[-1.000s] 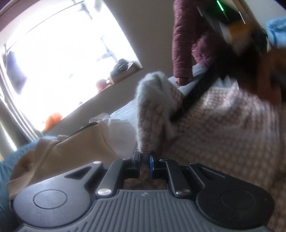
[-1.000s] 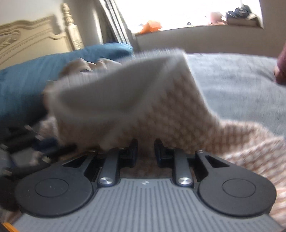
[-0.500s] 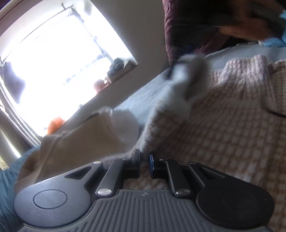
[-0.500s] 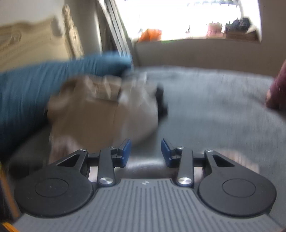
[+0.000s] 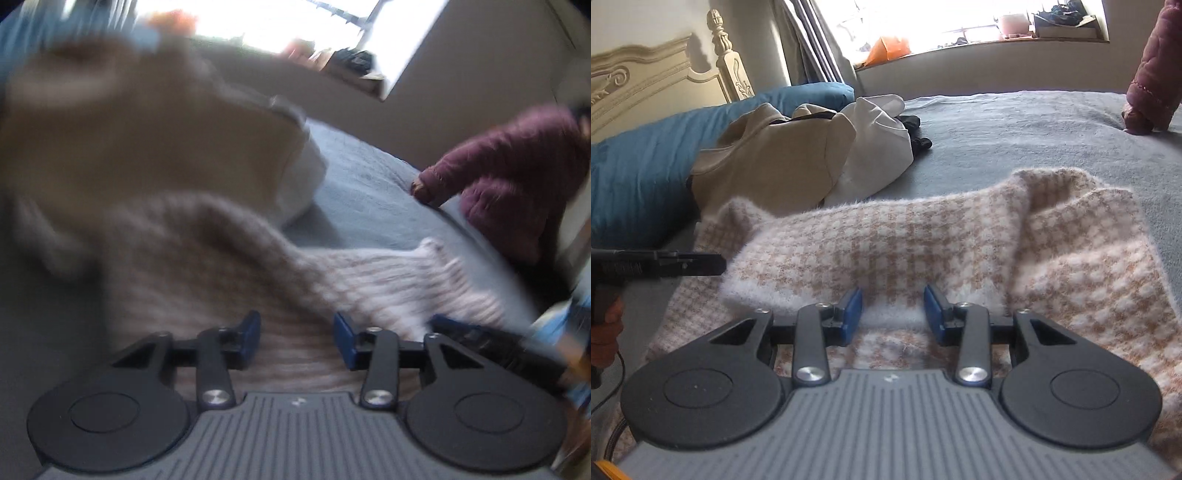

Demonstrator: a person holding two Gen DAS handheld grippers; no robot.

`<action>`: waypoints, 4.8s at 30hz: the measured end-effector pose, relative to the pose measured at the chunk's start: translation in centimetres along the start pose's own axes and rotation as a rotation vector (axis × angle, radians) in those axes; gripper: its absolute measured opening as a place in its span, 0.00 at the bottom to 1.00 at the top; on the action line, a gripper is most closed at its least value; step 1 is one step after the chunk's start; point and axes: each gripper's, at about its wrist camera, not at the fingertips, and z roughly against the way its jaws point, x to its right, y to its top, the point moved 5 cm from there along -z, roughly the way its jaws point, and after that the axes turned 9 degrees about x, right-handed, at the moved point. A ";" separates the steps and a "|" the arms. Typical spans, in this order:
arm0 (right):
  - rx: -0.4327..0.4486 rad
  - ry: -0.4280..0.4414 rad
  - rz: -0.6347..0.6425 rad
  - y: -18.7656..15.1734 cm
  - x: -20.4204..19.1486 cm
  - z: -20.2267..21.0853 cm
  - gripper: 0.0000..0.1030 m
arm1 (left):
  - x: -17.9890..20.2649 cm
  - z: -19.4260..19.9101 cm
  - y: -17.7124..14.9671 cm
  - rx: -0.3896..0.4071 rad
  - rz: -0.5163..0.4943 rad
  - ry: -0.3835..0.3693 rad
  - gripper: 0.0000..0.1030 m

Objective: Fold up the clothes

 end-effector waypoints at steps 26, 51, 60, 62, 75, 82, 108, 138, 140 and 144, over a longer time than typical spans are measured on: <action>-0.024 -0.061 -0.351 2.0 5.7 -1.1 0.32 | -0.4 -2.7 -0.8 -0.070 0.286 -0.066 0.40; 0.022 -0.065 -0.370 1.9 5.4 -0.7 0.09 | 3.5 -3.2 -0.8 -0.001 0.120 -0.006 0.11; 0.036 -0.045 -0.178 1.3 1.3 1.4 0.09 | 1.9 -3.1 -1.4 0.007 -0.024 0.056 0.11; 0.002 -0.065 -0.101 -0.2 1.3 0.5 0.12 | 2.3 -3.5 -2.5 0.017 -0.067 0.079 0.13; 0.213 -0.146 0.272 4.9 -3.0 2.7 0.22 | 5.9 -3.4 -4.6 0.165 -0.407 0.197 0.33; 0.097 -0.123 0.192 -0.4 0.1 -1.4 0.23 | 9.5 2.0 -3.5 0.443 -0.557 0.238 0.34; 0.073 -0.178 0.260 1.5 3.0 -5.0 0.20 | 7.5 -6.9 -4.5 0.237 -0.539 0.264 0.47; -0.034 -0.090 -0.027 -2.6 -1.5 6.8 0.23 | 5.5 6.7 -8.9 0.009 -0.441 0.231 0.73; -0.045 -0.075 -0.065 -3.1 -1.5 8.4 0.24 | 4.7 8.4 -9.8 -0.036 -0.377 0.177 0.73; -0.090 -0.054 -0.142 -4.3 -1.5 12.0 0.25 | 3.5 11.7 -12.1 -0.156 -0.332 0.112 0.74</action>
